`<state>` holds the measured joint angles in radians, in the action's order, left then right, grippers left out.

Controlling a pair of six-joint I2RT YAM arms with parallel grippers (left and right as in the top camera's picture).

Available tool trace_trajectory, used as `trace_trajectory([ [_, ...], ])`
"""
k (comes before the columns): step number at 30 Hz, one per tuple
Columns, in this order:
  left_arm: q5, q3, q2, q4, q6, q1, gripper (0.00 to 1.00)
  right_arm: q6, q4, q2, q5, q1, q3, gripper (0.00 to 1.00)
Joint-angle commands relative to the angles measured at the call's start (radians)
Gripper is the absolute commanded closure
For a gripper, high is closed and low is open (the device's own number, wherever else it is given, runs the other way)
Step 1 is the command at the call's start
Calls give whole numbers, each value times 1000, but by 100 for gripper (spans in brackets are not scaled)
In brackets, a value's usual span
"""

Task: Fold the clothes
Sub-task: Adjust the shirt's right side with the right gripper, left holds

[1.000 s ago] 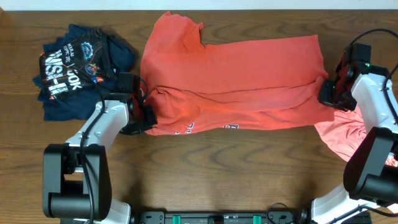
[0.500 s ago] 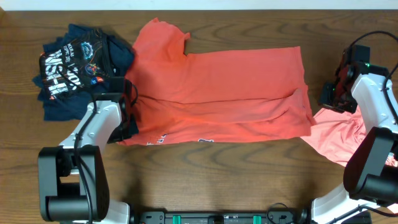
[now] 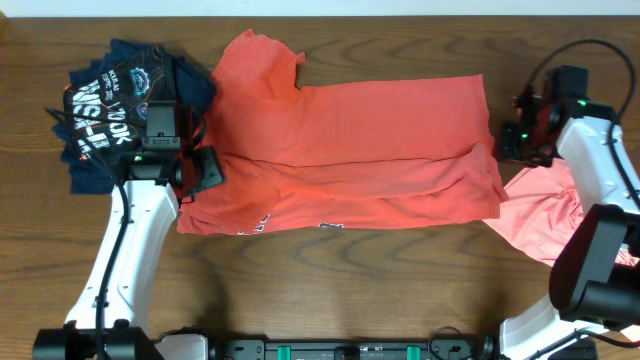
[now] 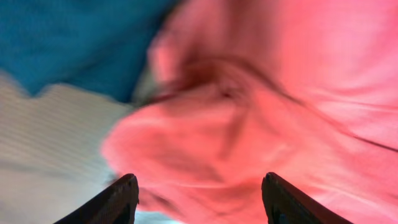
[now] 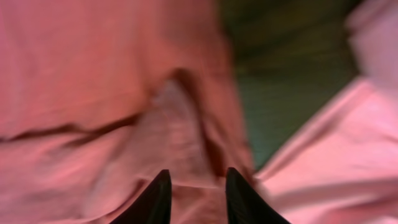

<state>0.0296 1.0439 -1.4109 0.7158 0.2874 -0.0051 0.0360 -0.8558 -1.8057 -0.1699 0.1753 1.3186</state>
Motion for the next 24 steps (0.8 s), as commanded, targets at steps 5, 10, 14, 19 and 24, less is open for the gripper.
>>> trace_trajectory([
  [5,176,6,-42,-3,-5,-40,35,-49,0,-35,-71,-60,-1,68],
  [10,176,6,-72,-2,3,-40,34,-51,3,-61,-51,-72,-1,67],
  [14,177,6,-82,5,22,-40,34,-32,10,-101,-51,-74,-1,67],
  [19,177,6,-83,8,26,-40,34,8,29,-178,-46,-78,-1,70],
  [24,177,6,-83,8,25,-40,34,70,64,-211,-21,-76,0,99],
])
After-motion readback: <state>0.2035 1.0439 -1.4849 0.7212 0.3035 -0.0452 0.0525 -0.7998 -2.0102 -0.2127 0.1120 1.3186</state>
